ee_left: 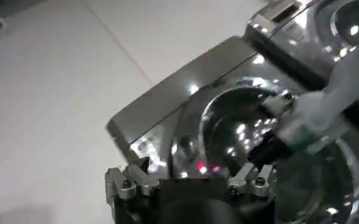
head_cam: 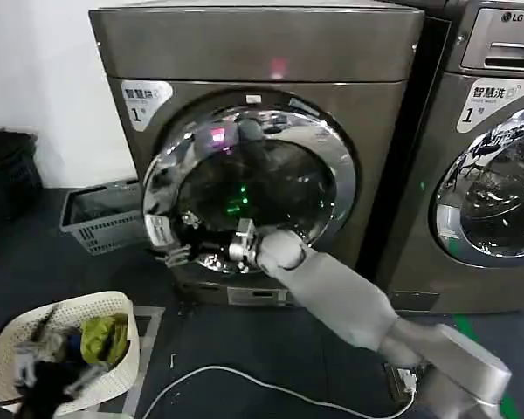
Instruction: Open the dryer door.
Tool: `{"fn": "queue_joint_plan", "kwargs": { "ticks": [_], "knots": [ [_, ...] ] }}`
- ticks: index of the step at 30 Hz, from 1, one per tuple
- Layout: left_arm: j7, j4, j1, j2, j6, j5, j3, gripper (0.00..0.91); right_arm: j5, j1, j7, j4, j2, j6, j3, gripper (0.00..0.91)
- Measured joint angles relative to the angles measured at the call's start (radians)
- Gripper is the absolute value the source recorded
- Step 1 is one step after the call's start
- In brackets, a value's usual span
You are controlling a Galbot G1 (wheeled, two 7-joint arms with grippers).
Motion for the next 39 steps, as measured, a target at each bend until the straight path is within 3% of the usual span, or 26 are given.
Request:
{"fn": "queue_joint_plan", "kwargs": {
  "ticks": [21,28,39],
  "knots": [
    [-0.001,0.113,-0.092,0.088,0.073,0.015,-0.286,0.907,0.058,-0.088,-0.276,0.311,-0.26,0.04,0.017,0.907],
    [0.007,0.12,-0.139,0.164,0.074,0.05,-0.211,0.907,0.054,-0.159,-0.346,0.409,-0.362,0.042,0.072,0.907],
    [0.04,0.131,-0.266,0.313,0.131,0.102,0.037,0.907,0.026,-0.366,-0.366,0.52,-0.549,0.048,0.309,0.907]
  ]
}}
